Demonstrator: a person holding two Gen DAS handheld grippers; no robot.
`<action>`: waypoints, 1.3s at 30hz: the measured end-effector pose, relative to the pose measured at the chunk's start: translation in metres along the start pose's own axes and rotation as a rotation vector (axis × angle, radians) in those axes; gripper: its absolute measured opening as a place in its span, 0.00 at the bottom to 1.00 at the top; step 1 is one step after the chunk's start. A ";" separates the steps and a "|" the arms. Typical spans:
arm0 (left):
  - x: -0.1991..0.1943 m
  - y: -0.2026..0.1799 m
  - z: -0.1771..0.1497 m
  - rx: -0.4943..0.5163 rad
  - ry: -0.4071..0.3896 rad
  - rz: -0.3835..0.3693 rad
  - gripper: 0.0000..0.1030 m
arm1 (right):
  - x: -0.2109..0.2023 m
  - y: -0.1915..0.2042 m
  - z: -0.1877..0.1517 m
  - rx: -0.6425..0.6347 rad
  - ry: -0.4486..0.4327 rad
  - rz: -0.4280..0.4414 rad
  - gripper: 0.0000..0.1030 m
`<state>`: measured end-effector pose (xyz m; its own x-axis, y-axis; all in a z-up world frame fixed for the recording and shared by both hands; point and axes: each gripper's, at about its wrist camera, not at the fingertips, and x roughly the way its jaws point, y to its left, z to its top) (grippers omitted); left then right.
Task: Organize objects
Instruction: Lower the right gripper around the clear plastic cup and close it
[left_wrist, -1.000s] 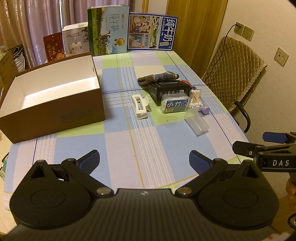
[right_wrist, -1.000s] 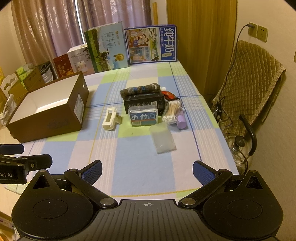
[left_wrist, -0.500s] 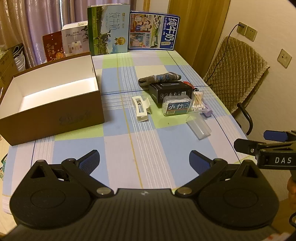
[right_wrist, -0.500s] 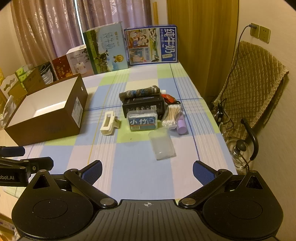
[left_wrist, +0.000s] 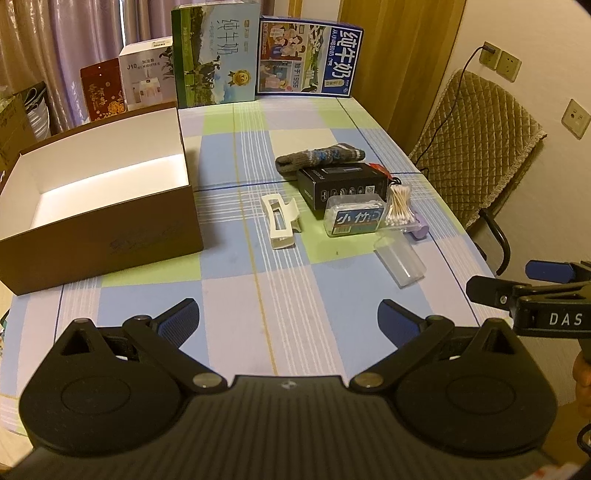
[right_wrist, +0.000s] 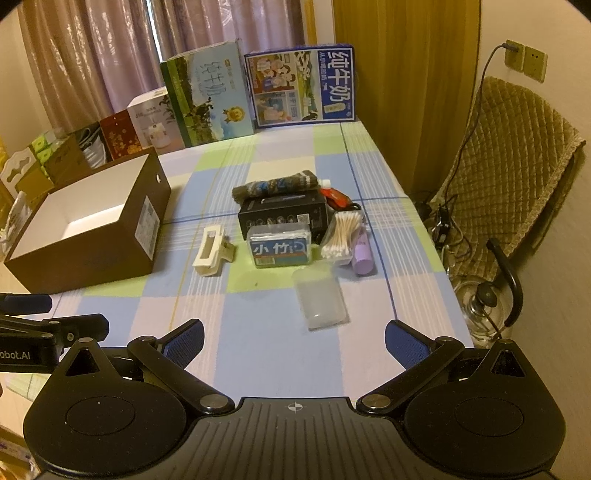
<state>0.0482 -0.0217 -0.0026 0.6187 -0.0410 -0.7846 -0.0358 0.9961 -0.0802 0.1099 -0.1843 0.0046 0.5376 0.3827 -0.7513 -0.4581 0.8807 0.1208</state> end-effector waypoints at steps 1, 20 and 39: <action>0.002 -0.001 0.001 -0.001 0.002 0.001 0.99 | 0.002 -0.002 0.001 0.000 0.003 0.001 0.98; 0.034 -0.008 0.024 -0.030 0.034 0.026 0.99 | 0.037 -0.023 0.025 -0.009 0.007 0.042 0.98; 0.080 -0.006 0.038 -0.078 0.076 0.073 0.99 | 0.098 -0.041 0.026 -0.076 0.019 0.042 0.98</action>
<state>0.1278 -0.0281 -0.0415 0.5513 0.0228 -0.8340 -0.1412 0.9877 -0.0664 0.1994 -0.1759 -0.0571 0.5035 0.4132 -0.7588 -0.5332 0.8397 0.1035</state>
